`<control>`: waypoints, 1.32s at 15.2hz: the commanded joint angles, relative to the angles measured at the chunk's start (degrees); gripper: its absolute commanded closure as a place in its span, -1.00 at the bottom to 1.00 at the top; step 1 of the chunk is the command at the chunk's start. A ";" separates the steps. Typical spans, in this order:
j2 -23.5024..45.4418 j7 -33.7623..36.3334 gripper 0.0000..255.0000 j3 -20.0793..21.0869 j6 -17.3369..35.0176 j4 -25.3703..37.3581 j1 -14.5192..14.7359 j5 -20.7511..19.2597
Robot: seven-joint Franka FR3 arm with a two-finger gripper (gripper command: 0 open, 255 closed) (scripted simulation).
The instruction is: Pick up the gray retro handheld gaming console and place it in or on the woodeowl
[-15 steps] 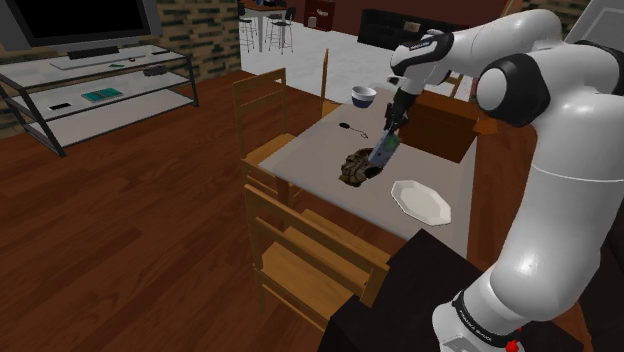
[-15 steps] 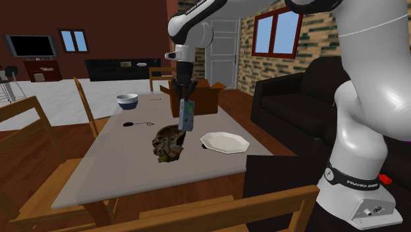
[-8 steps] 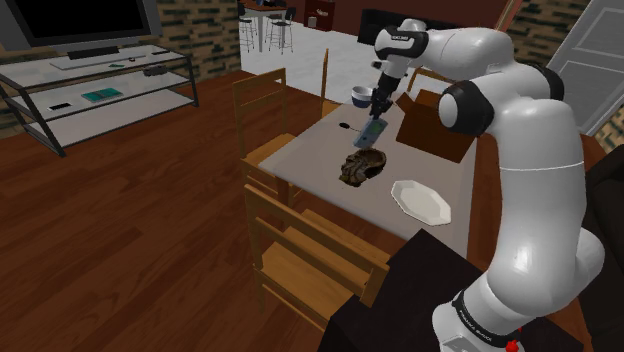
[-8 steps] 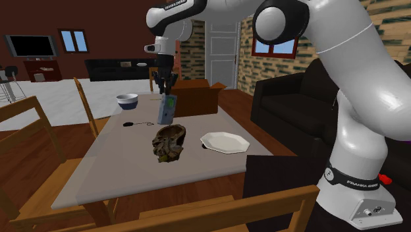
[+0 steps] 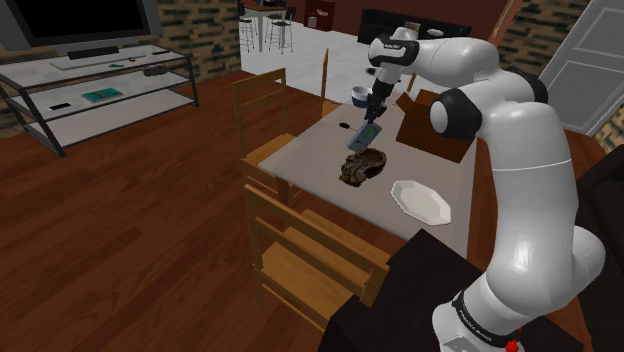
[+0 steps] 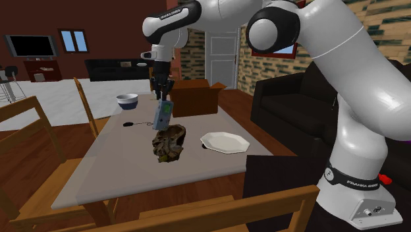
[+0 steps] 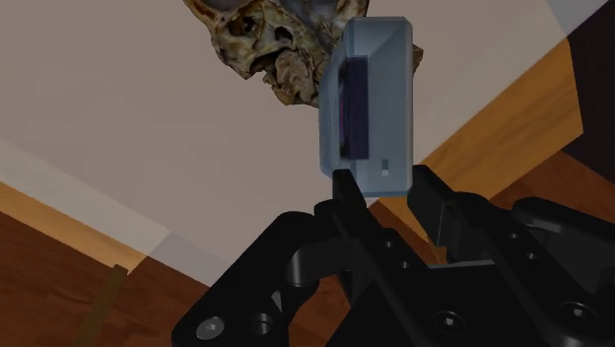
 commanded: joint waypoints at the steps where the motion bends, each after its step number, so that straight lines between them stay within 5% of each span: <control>1: 0.20 -0.29 1.00 0.08 1.33 -1.14 0.21 0.16; 20: 3.20 -2.74 1.00 1.08 10.56 -7.91 0.87 1.88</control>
